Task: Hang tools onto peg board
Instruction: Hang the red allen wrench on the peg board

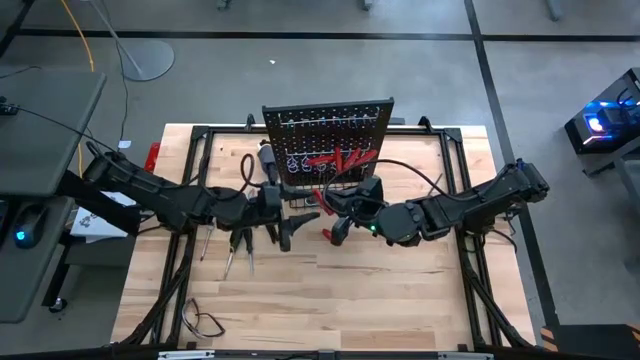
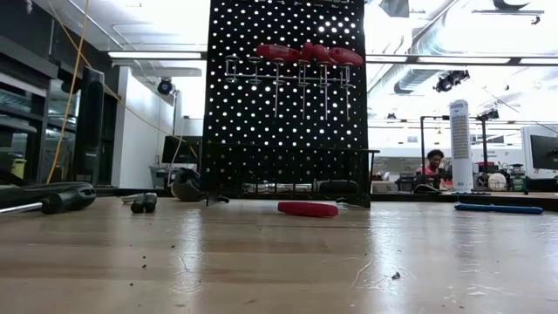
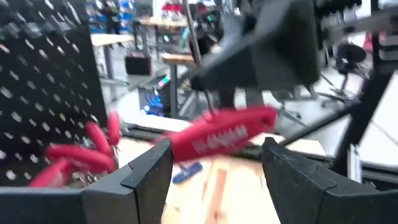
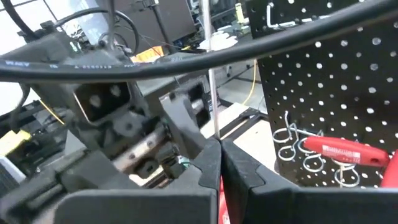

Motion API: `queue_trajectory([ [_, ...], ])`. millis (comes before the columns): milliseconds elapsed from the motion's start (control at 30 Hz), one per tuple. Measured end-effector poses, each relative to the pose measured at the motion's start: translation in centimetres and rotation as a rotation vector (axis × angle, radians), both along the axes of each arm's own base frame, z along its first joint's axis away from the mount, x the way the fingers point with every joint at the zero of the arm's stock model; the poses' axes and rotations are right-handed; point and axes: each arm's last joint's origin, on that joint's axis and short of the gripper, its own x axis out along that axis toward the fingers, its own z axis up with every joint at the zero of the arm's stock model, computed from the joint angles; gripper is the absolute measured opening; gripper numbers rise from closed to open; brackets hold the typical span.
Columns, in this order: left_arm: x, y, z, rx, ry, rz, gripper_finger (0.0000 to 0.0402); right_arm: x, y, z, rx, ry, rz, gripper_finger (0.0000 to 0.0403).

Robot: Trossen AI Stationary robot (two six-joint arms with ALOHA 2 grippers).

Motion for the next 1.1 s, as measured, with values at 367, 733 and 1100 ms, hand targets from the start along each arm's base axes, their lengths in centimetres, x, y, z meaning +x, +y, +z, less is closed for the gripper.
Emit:
queue_trajectory([
  [367, -0.8, 0.3, 0.5, -0.024, 0.003, 0.013, 0.0226, 0.2, 0.2, 0.4, 0.021, -0.035, 0.071, 0.0],
  [733, -0.8, 0.1, 0.3, -0.042, 0.016, -0.053, 0.0226, 0.2, 0.3, 0.7, 0.02, -0.059, 0.119, 0.0],
  [1100, -0.4, 0.3, 0.8, -0.167, -0.04, -0.24, 0.0226, 0.3, 0.5, 1.2, -0.02, -0.081, 0.177, 0.0],
])
